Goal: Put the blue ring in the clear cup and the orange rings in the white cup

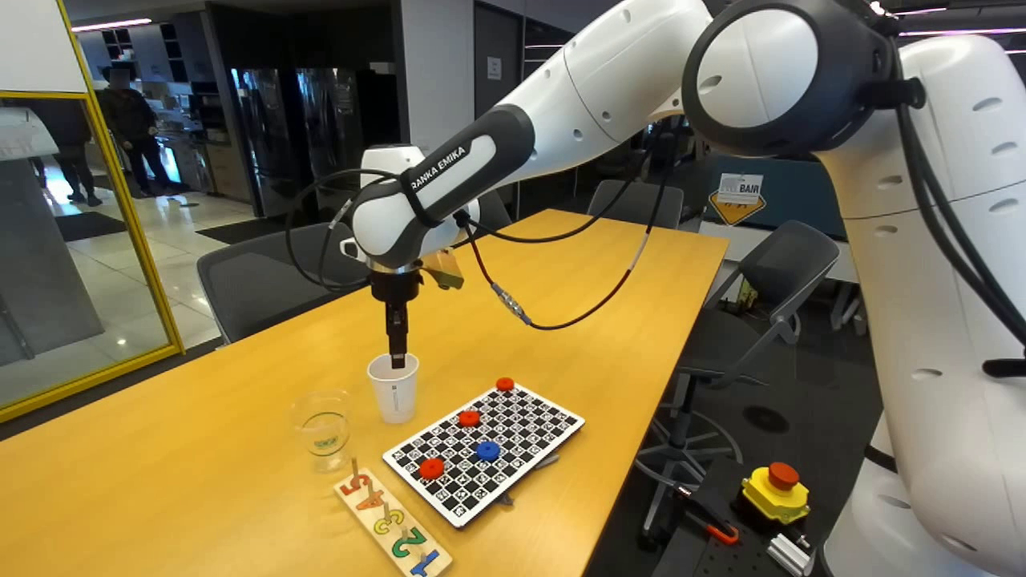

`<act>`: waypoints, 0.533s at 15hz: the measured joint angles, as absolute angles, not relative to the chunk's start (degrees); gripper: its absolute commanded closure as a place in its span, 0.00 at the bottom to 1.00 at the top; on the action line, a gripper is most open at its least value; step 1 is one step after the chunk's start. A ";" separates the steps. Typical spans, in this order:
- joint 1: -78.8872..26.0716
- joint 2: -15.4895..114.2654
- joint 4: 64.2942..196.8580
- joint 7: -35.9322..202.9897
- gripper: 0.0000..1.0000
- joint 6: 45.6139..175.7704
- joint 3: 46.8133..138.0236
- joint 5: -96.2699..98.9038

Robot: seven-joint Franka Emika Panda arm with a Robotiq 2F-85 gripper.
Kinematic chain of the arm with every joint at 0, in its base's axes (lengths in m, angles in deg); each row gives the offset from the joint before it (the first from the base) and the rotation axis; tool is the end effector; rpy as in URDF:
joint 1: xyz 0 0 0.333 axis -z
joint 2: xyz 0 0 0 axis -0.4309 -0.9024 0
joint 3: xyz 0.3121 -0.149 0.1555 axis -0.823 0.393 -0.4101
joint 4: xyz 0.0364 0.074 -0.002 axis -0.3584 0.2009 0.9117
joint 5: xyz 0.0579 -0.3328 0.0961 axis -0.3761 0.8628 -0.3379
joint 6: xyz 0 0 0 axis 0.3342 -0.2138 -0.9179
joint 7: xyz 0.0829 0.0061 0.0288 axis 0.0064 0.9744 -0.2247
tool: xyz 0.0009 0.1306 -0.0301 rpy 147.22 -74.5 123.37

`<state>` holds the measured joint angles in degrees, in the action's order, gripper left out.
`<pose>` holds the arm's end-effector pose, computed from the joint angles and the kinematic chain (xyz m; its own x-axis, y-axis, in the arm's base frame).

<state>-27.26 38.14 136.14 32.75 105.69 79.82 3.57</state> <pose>0.6634 0.1027 0.3735 0.5194 0.8531 0.0484 0.8514 -0.5215 0.0564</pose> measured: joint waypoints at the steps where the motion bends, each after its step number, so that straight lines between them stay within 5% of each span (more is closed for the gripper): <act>1: -27.27 38.14 136.10 33.03 0.00 105.69 79.92 3.73; 8: -27.29 42.62 141.00 46.13 0.00 104.59 82.62 4.01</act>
<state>-27.29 42.62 141.00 46.13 104.59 82.62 4.01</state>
